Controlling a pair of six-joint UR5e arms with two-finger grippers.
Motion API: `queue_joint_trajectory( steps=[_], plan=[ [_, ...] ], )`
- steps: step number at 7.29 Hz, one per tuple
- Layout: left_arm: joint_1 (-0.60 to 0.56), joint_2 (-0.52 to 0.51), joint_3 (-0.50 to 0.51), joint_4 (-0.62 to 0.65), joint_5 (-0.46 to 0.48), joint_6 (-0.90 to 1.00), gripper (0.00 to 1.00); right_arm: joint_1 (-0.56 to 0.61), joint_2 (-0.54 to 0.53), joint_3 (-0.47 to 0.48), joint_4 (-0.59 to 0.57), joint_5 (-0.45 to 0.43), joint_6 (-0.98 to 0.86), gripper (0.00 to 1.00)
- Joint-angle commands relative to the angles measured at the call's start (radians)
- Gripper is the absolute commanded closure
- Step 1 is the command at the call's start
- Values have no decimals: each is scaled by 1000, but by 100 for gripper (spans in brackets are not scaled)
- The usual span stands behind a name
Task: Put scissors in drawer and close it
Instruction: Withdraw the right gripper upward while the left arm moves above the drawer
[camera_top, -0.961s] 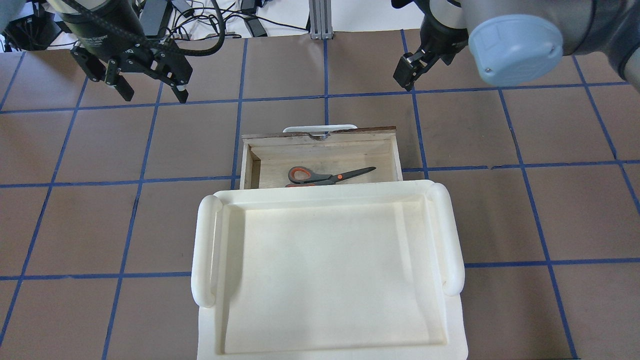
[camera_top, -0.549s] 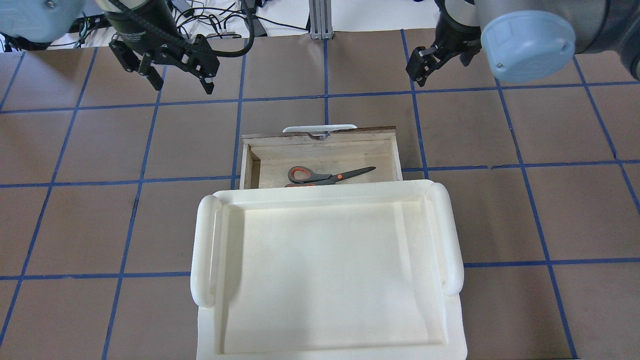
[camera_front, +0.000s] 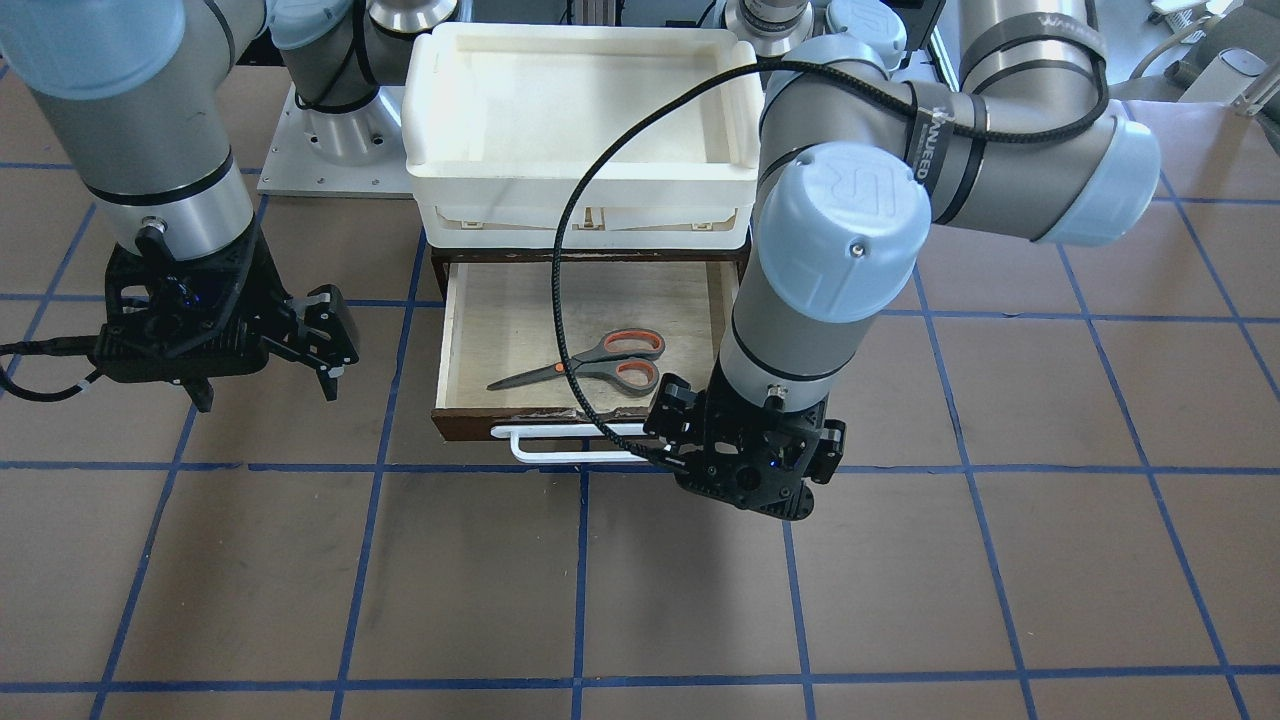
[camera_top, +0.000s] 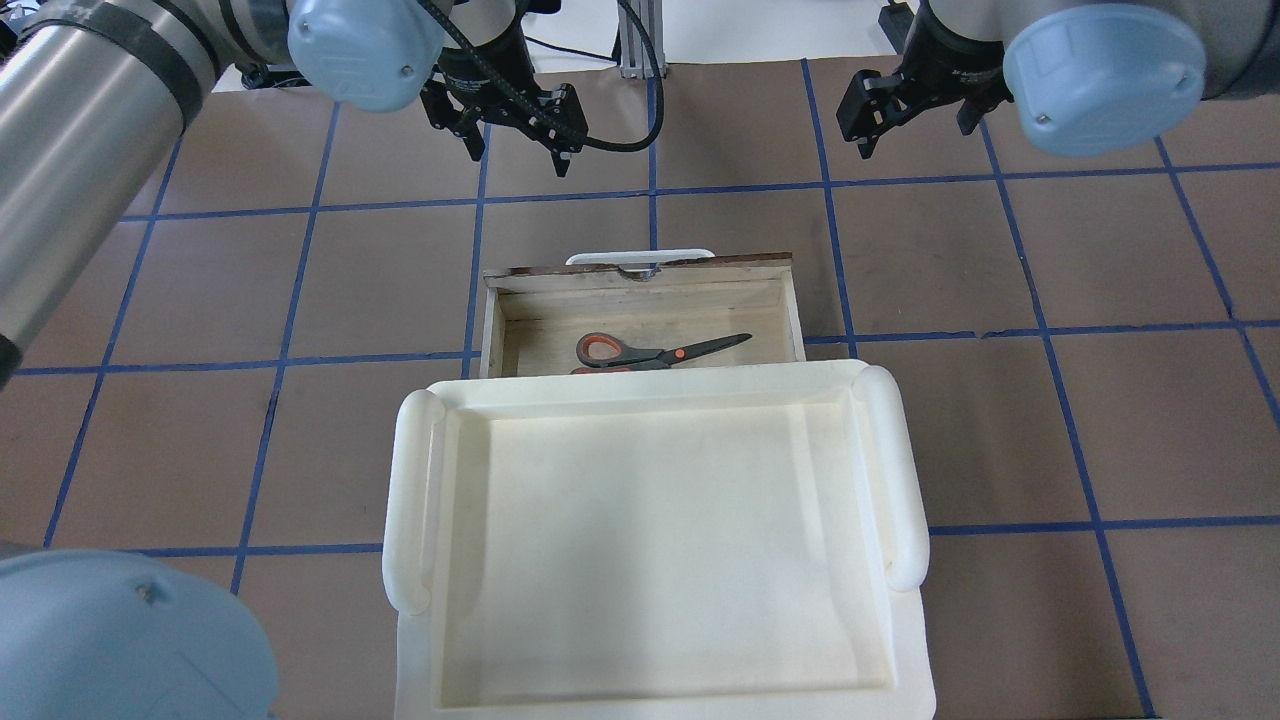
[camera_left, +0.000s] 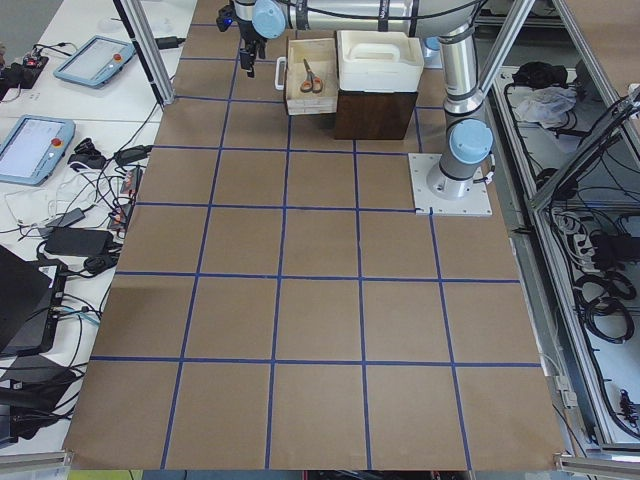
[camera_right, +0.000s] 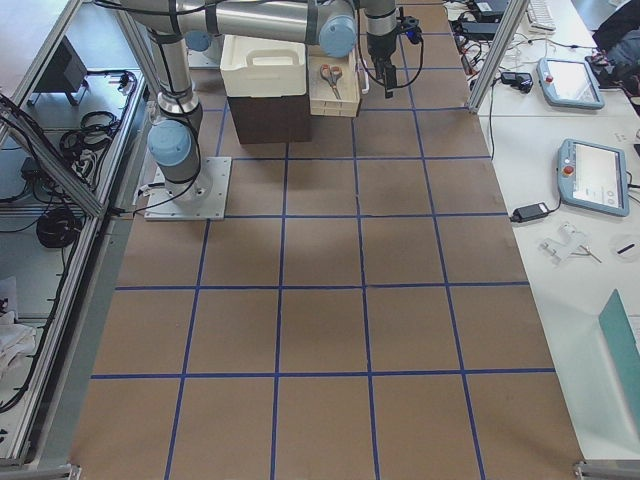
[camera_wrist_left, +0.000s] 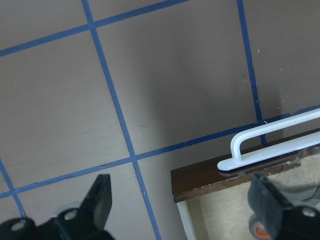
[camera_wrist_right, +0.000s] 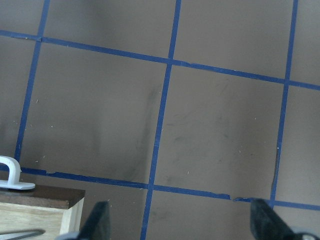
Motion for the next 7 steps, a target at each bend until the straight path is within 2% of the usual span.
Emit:
queue_joint_trajectory(
  steps=[1, 4, 7],
  plan=[
    [-8, -48, 6, 16, -25, -24, 0, 1, -45, 1, 121, 8, 77, 0],
    [-22, -48, 15, 9, -6, -27, 0, -1, -57, 3, 135, -6, 68, 0],
    [-48, -112, -5, 32, -10, -91, 0, 1, -69, 3, 126, 8, 78, 0]
  ],
)
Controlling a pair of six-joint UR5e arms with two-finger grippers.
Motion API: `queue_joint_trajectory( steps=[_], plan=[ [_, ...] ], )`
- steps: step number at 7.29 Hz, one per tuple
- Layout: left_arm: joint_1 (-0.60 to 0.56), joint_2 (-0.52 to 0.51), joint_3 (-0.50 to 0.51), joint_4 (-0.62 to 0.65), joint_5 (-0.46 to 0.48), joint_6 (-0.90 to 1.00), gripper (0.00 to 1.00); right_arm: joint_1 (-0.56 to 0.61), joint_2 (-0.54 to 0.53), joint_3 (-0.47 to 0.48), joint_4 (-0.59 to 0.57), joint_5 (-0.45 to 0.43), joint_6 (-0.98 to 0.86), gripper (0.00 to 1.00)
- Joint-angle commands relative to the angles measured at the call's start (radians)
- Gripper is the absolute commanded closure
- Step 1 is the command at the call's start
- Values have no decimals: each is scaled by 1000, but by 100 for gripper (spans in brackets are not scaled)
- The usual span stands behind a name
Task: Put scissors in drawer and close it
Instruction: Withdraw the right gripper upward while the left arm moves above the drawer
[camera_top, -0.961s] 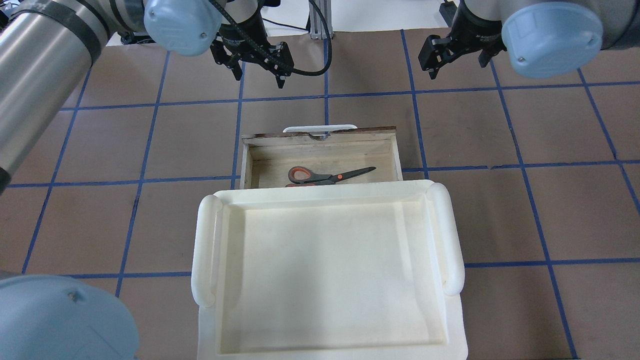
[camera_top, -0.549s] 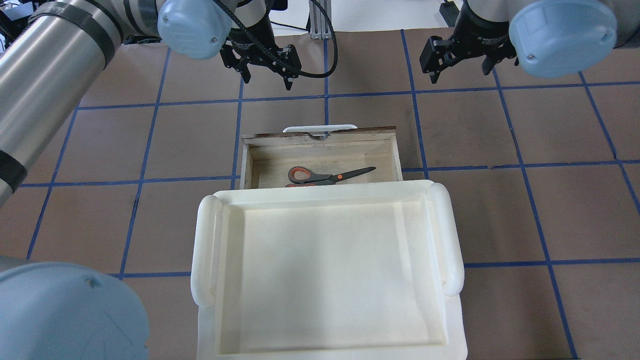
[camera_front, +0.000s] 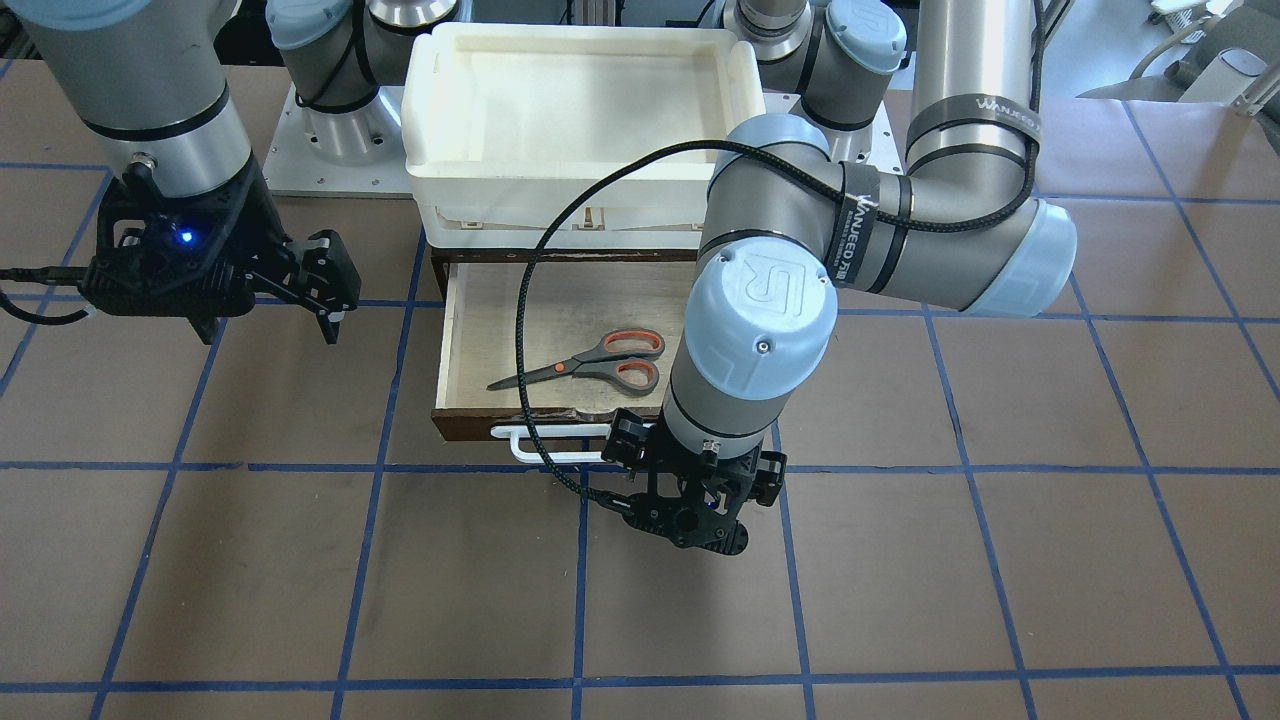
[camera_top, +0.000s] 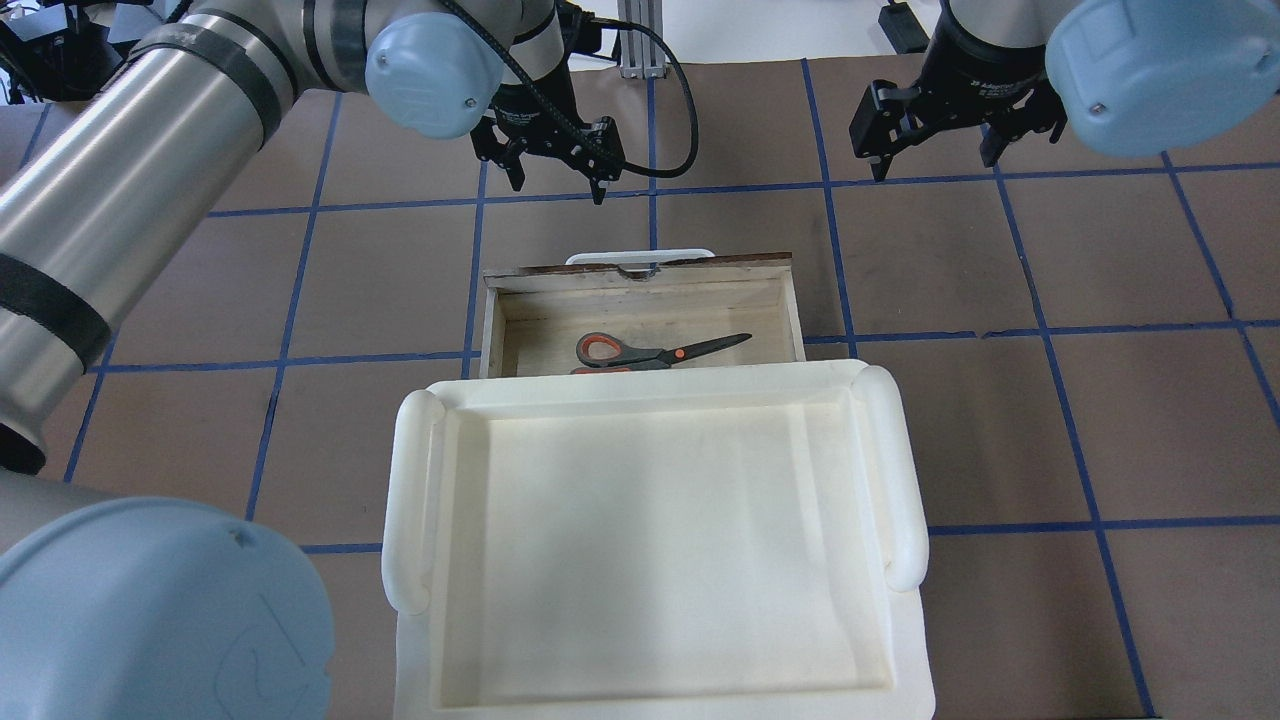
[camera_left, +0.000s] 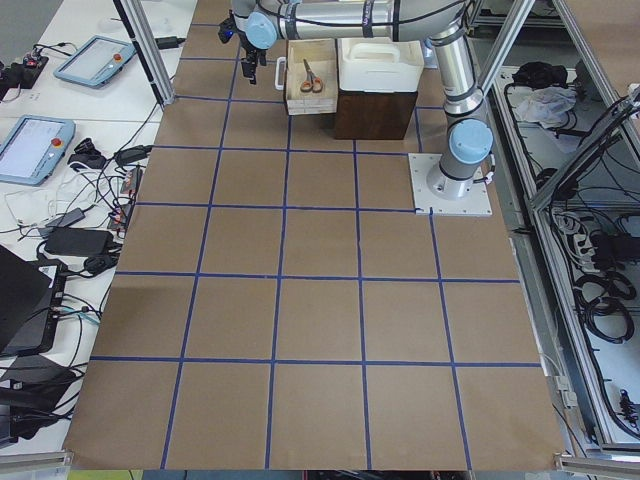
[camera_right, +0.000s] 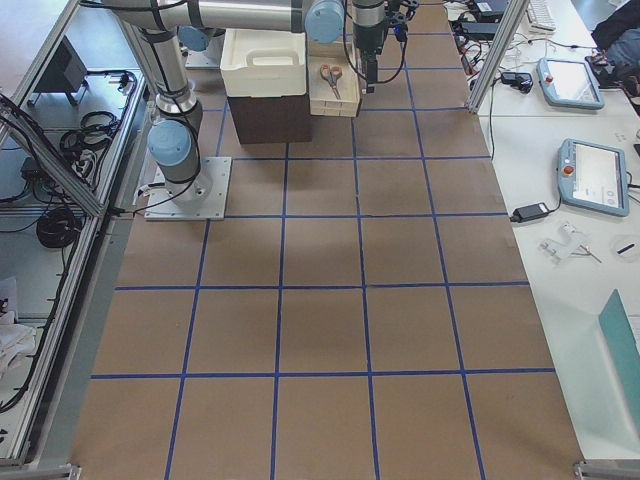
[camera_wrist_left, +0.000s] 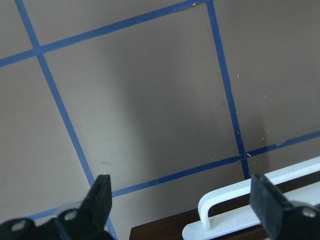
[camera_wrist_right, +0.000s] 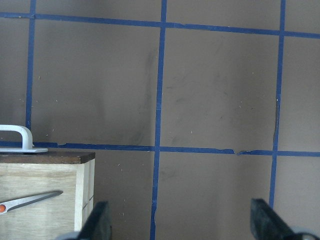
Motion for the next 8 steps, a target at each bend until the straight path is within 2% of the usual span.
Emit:
queue_joint_trajectory(
  steps=[1, 3, 8],
  plan=[
    [-17, -62, -4, 36, -1, -39, 0, 1, -15, 0, 14, 8, 2, 0],
    [-34, -108, -4, 79, -1, -55, 0, 1, -41, 0, 94, 9, 2, 0],
    [-52, -89, -37, 4, -60, -95, 0, 1, -43, 5, 102, 9, 0, 0]
  ],
)
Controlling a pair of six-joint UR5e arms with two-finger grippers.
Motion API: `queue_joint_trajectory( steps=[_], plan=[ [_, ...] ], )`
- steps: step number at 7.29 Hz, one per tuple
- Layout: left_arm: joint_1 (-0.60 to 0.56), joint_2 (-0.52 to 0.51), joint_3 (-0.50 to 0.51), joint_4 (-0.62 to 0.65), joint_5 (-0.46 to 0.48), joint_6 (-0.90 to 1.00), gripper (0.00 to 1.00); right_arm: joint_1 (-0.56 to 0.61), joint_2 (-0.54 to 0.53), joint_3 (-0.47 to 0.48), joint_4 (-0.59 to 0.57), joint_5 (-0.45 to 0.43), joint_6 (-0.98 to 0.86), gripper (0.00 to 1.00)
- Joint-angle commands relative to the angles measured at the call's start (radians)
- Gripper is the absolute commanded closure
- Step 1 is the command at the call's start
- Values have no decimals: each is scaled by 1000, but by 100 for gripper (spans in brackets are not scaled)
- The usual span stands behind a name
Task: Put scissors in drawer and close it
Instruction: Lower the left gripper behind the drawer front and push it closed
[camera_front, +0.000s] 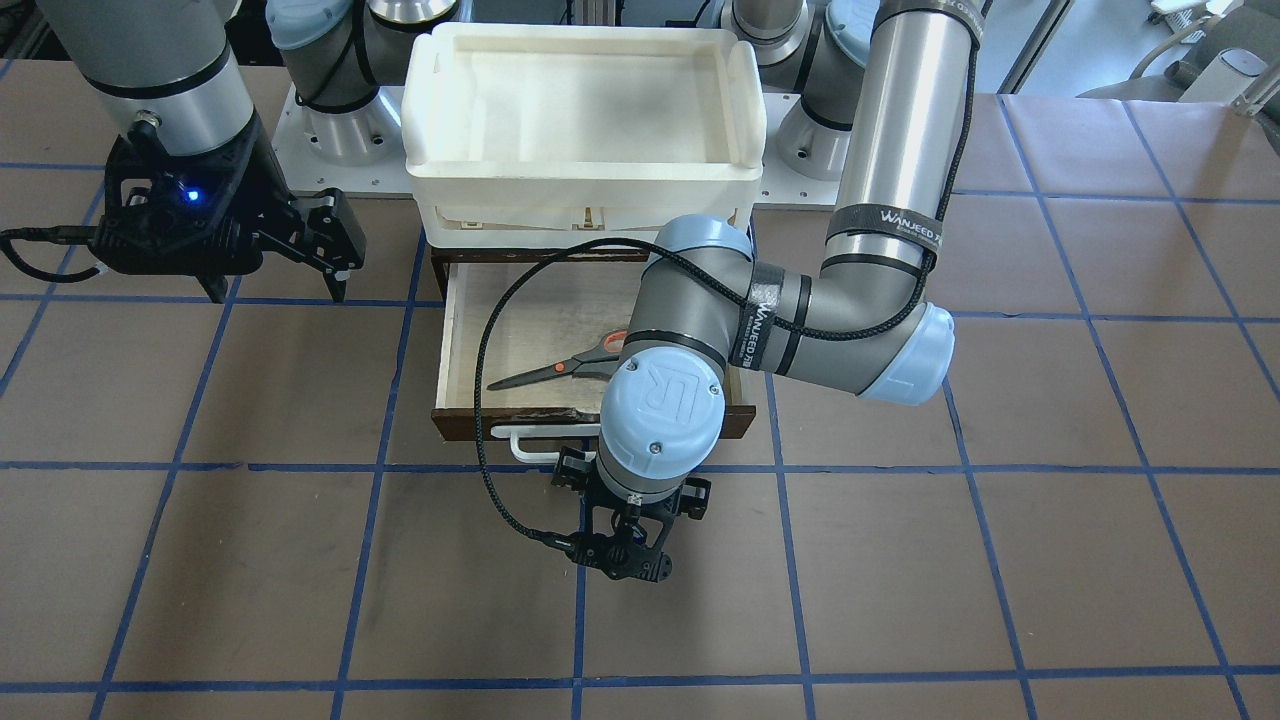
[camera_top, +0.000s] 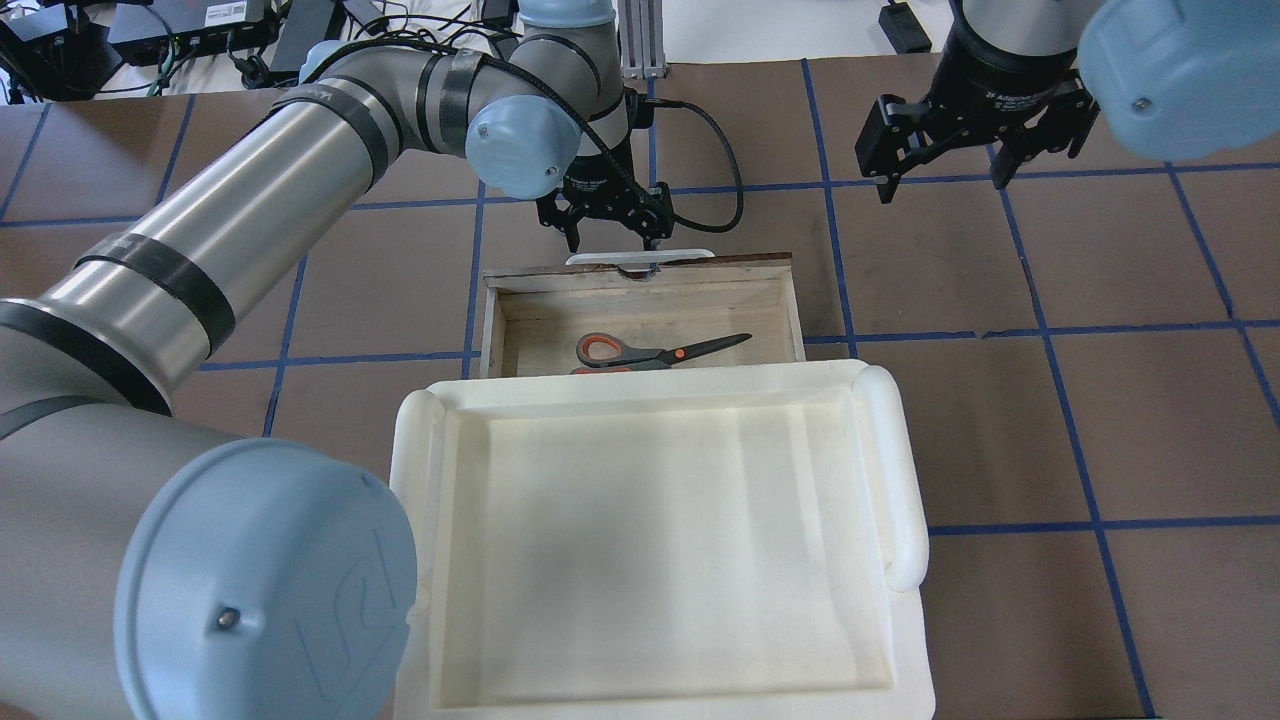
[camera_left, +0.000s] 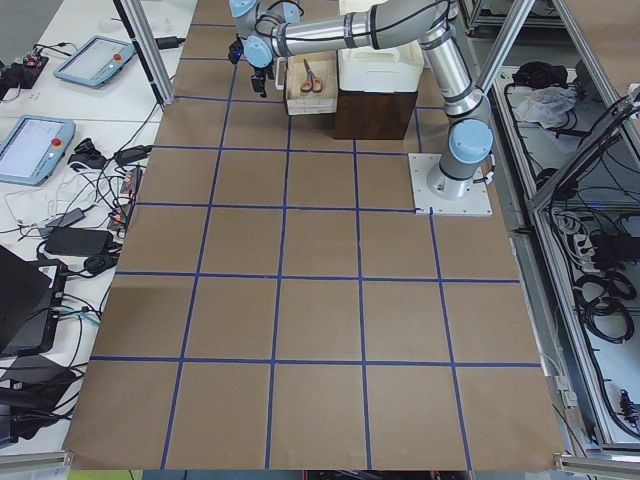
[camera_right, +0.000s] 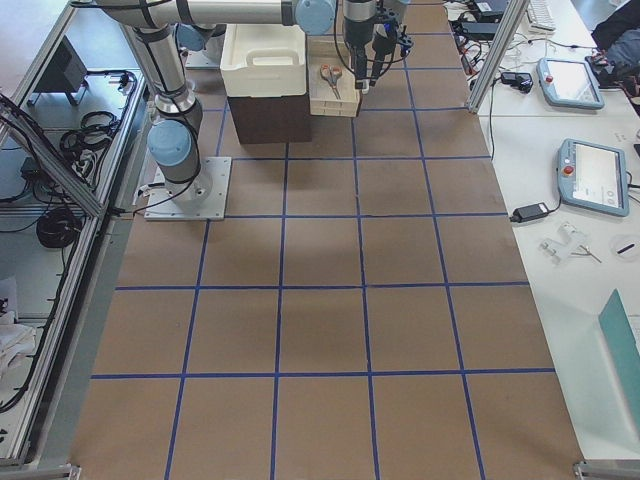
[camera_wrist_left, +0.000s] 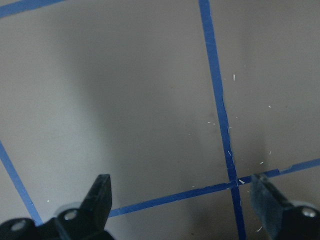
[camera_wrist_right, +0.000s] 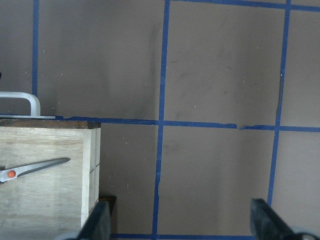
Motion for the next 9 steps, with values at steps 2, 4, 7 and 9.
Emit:
queue_joint_trajectory(
  steps=[2, 4, 7, 9],
  plan=[
    [0, 15, -11, -47, -17, -2, 0, 0, 7, 2, 1, 1, -2, 0],
    [0, 21, -12, -52, -17, -2, 0, 0, 5, 2, 4, -1, 0, 0],
    [0, 32, -11, -81, -17, -2, 0, 0, 5, 2, 5, -1, -2, 0],
    [1, 43, -11, -95, -16, -2, 0, 0, 2, 2, 5, -2, -3, 0]
  ],
)
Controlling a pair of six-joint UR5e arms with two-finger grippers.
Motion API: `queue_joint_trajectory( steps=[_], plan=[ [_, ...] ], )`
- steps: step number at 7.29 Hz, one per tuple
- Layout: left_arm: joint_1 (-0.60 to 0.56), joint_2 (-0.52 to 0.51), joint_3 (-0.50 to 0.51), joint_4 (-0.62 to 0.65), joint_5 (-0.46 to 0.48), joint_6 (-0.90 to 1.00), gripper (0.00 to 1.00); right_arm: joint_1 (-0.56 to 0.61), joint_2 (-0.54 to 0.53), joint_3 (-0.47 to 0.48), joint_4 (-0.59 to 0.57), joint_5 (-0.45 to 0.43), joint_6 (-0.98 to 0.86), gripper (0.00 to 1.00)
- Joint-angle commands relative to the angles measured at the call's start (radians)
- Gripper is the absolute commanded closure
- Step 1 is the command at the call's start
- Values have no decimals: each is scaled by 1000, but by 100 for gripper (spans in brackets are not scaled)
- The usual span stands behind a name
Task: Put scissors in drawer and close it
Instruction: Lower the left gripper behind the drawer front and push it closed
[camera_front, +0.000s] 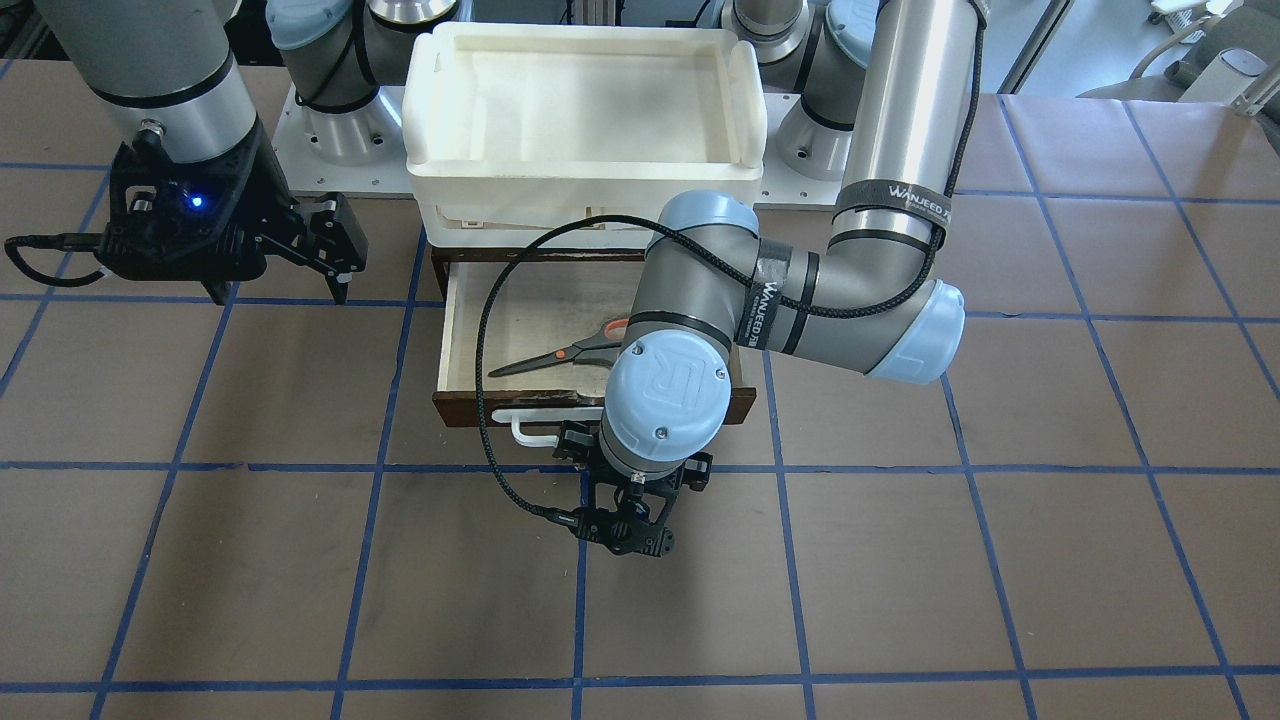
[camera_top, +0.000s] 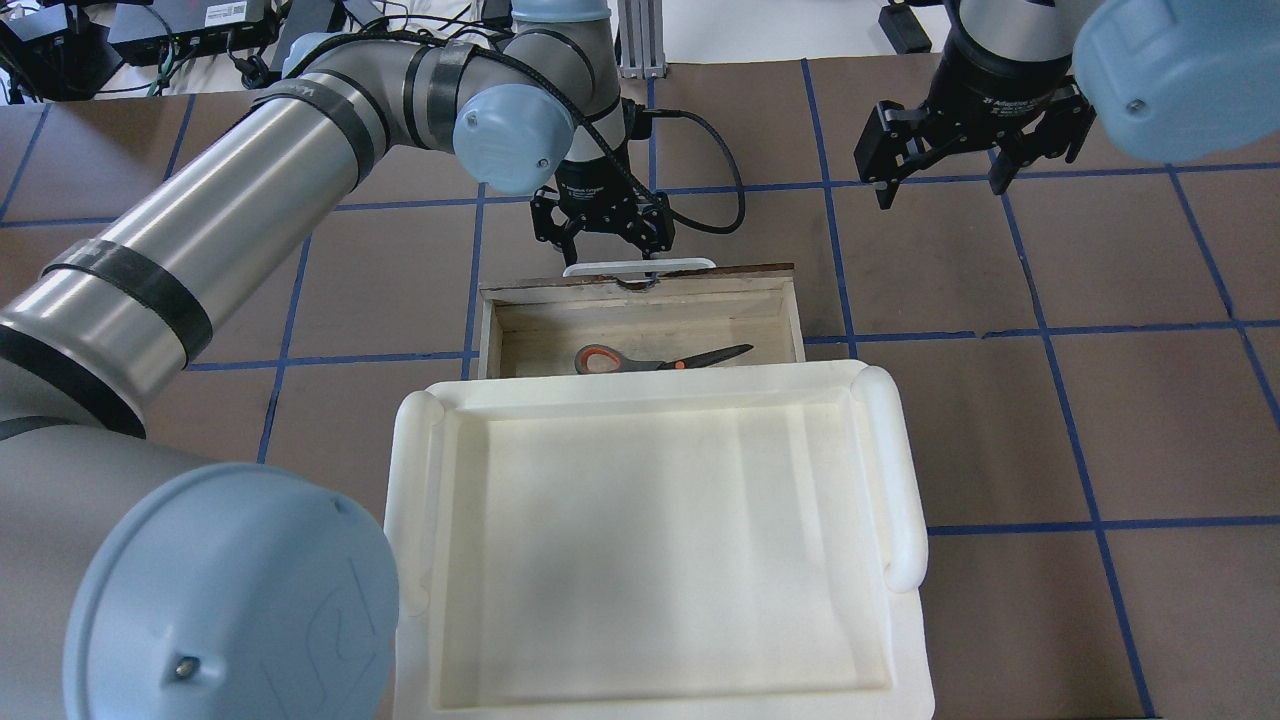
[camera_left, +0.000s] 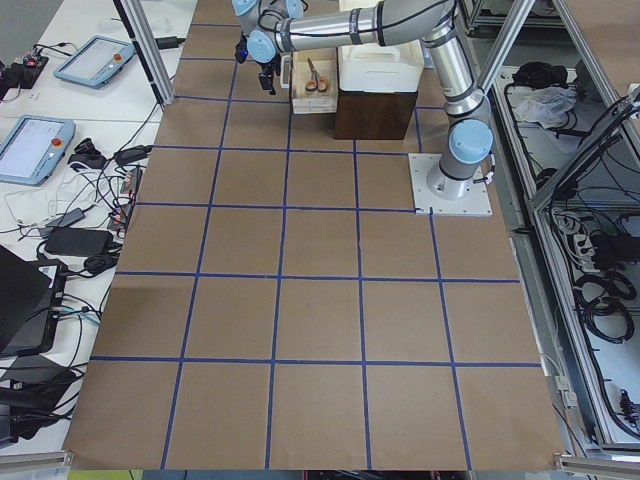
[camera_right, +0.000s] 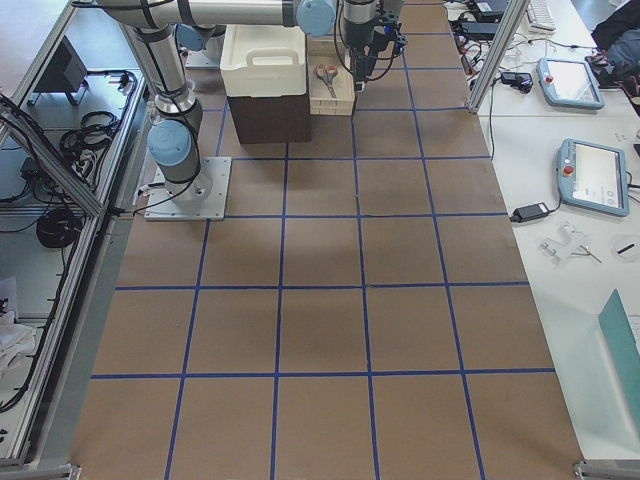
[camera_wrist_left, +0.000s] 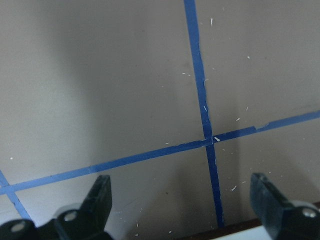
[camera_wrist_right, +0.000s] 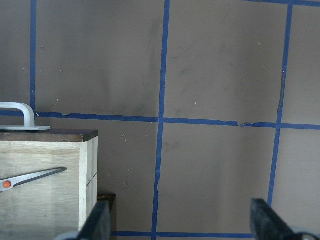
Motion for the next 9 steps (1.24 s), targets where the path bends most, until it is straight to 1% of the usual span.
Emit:
queue_joint_trajectory(
  steps=[1, 9],
  plan=[
    [1, 16, 0, -23, 1, 0, 0, 0, -1, -1, -1, -1, -13, 0],
    [3, 40, 0, -59, -2, 0, 0, 0, -1, 1, 4, -7, -15, 0]
  ],
)
